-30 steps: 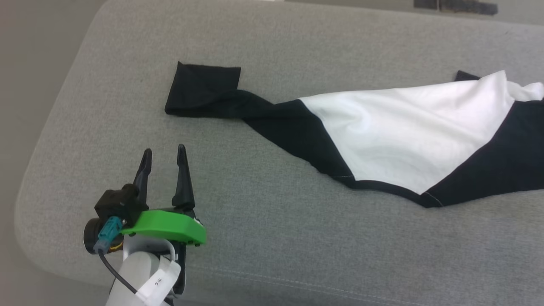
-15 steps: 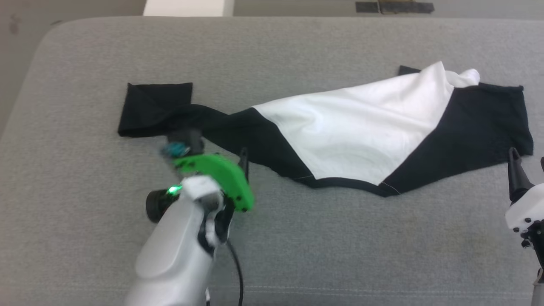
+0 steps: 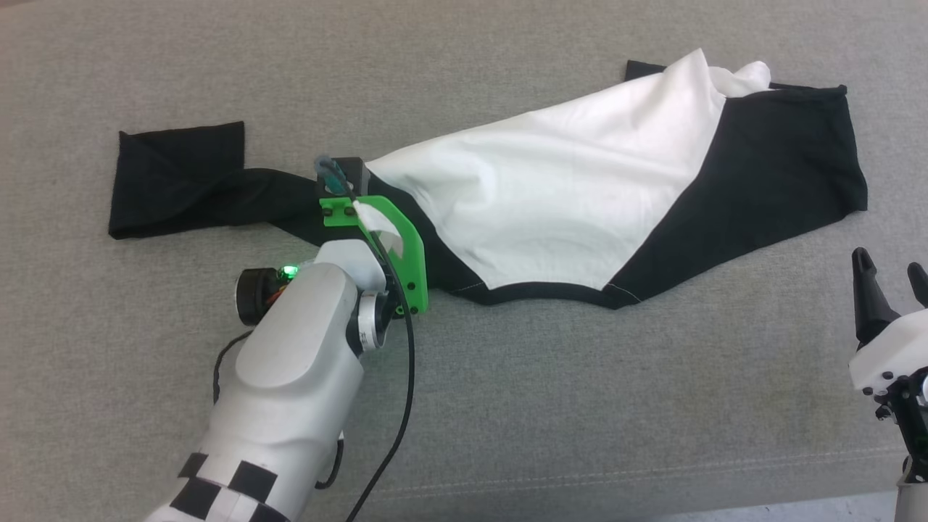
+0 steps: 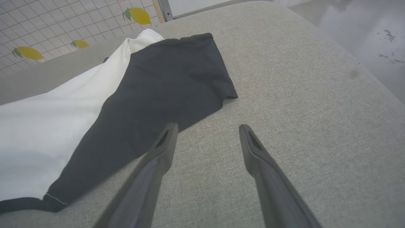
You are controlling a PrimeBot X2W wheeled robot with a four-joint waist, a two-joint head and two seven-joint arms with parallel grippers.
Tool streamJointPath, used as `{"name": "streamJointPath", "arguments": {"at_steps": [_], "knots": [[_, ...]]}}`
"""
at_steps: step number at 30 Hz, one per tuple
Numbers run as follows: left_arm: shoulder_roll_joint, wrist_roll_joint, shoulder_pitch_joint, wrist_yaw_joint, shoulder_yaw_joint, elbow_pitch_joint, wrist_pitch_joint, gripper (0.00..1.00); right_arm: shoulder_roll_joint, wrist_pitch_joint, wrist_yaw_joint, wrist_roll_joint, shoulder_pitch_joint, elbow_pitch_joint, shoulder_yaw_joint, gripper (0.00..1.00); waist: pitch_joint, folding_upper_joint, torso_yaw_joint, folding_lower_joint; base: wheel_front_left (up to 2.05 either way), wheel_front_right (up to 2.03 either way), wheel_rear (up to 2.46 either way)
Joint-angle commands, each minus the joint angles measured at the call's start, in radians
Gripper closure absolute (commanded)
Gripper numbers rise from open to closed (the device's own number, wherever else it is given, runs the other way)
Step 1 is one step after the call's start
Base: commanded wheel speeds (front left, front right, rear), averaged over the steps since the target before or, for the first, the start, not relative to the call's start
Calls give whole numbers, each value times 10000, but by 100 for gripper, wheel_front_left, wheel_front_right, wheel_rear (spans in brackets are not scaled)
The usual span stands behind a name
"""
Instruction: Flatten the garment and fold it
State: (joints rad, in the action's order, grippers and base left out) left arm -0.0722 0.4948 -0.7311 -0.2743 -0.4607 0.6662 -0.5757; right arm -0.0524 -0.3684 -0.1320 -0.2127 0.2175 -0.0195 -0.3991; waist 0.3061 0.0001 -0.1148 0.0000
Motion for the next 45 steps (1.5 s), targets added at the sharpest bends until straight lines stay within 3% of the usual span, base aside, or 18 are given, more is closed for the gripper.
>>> {"name": "streamJointPath", "arguments": {"at_steps": [1,2,3,4,8,14,21,36,43,44,45], "knots": [[-47,16,396,-9,-119,487,-361,0,16,110,13,-101,80,-46,27,0,155,-1,-153,0,0,0,0],[-38,68,477,15,-156,588,-518,0,17,143,13,-111,88,-59,35,0,162,-1,-156,0,0,0,0],[-34,95,536,83,-217,649,-642,60,18,168,13,-119,92,-67,39,0,164,-1,-151,0,0,0,0],[-19,210,614,194,-209,658,-698,100,18,197,13,-127,97,-80,39,0,169,-1,-136,0,0,0,0],[10,435,787,529,-224,540,-575,100,20,297,13,-171,70,-165,17,0,118,-1,33,0,0,0,0],[37,717,703,641,121,59,322,100,21,270,13,-11,-26,-264,50,0,-18,-1,378,0,0,0,0],[-45,1018,1046,590,613,-1204,1438,100,-90,-866,13,661,580,-833,551,0,129,-1,557,0,0,0,0],[-232,767,1766,272,127,-2954,1178,100,-931,-2795,13,2046,2703,-2932,1389,0,1146,-1,970,0,0,0,0],[-229,806,1832,187,51,-3190,1076,100,-1307,-4486,13,1708,2967,-3822,2295,0,1306,-1,1061,0,0,0,0],[-225,824,1850,188,48,-3208,1076,100,-1343,-4727,13,1549,2968,-3861,2387,67,1299,-1,1071,0,0,0,0],[-218,856,1870,193,57,-3236,1096,100,-1413,-4911,13,1367,2975,-3829,2523,100,1288,-1,1080,0,0,0,0]]}}
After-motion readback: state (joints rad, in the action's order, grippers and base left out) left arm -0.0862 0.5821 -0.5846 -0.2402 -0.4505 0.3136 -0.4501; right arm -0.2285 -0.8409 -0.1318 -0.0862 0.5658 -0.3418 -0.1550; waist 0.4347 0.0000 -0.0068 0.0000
